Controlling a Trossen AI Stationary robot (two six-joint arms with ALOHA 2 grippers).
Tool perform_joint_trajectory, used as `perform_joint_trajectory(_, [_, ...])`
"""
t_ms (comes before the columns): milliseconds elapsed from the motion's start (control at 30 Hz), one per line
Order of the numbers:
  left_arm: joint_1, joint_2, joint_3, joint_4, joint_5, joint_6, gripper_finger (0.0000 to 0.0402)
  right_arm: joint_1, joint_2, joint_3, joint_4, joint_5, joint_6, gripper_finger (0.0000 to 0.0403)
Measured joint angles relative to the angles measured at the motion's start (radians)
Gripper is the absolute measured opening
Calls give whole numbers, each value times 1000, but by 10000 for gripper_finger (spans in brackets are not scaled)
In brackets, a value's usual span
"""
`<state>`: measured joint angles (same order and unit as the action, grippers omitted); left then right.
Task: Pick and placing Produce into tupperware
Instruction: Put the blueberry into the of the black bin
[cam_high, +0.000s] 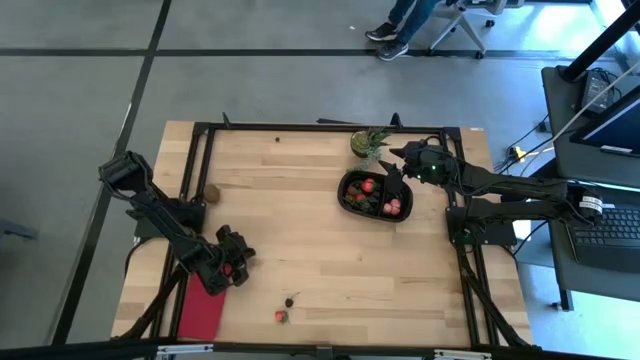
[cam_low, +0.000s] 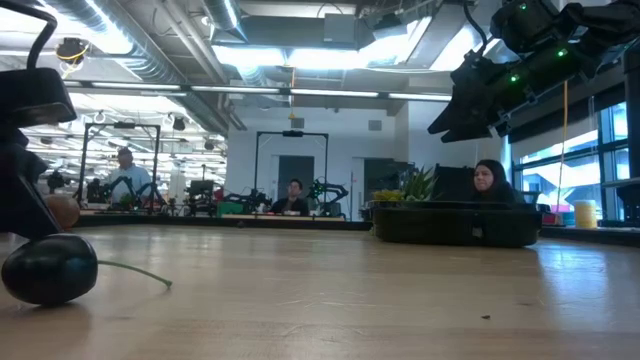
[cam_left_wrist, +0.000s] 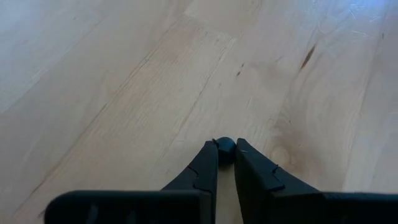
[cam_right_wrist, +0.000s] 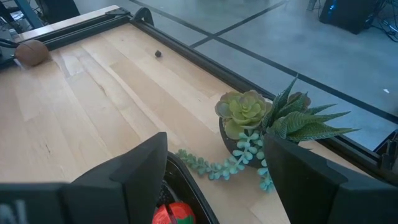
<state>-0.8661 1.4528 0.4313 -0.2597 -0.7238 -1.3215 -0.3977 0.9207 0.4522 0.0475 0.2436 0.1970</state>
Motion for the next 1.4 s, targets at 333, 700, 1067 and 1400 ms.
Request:
perform_joint_trajectory(333, [108, 0, 0, 22, -67, 16, 24, 0, 0, 0, 2, 0, 0, 268])
perform_joint_trajectory(700, [445, 0, 0, 552, -3, 555, 24, 0, 0, 0, 31, 0, -24, 268])
perform_joint_trajectory(1067, [849, 2, 89, 997, 469, 1088, 25, 0, 0, 0, 63, 0, -46, 268])
perform_joint_trajectory(1400, [994, 270, 390, 977, 723, 1224, 30, 0, 0, 0, 66, 0, -43, 268])
